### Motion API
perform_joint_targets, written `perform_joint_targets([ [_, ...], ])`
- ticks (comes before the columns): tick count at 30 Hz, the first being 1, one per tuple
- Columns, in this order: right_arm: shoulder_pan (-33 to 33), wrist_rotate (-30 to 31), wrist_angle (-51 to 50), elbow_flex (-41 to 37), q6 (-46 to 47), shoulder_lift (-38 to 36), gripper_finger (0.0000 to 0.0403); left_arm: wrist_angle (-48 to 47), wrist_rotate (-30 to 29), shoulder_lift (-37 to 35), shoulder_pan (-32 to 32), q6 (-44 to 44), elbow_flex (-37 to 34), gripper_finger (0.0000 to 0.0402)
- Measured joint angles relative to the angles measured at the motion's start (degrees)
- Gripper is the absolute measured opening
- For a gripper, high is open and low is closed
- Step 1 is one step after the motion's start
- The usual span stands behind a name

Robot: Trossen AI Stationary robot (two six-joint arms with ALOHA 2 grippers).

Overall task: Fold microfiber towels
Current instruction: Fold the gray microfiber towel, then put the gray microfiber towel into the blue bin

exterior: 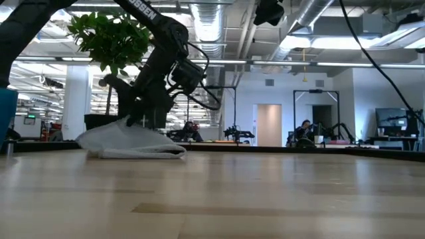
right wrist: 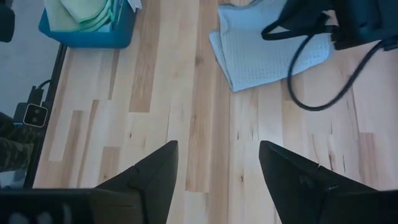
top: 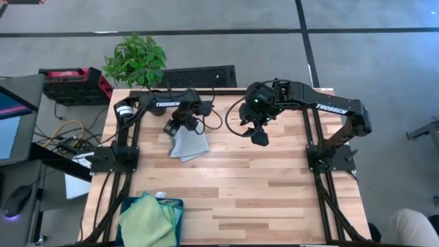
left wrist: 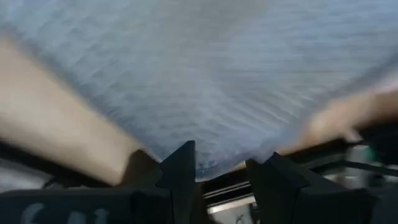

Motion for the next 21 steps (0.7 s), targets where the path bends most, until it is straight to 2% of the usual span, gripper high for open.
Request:
perform_joint_targets([
  [4, 0.0, 0.0, 0.0, 0.0, 0.0, 0.0, 0.0249, -5.1, 4.9, 0.0, -1.3, -0.2, 0.0, 0.0131],
  [12, 0.0, 0.0, 0.0, 0.0, 0.0, 0.0, 0.0249, -6.2, 4.1, -1.9, -2.4, -10.7, 2.3, 0.0131],
  [18, 0.0, 0.0, 0.0, 0.0, 0.0, 0.0, 0.0249, -5.3, 15.3, -7.8, -2.6, -20.5, 5.5, 0.0131],
  [21, 0.0, 0.0, -0.1, 0.0, 0.0, 0.0, 0.0249, -2.9, 18.1, -11.7, -3.7, -26.3, 5.1, 0.0131],
])
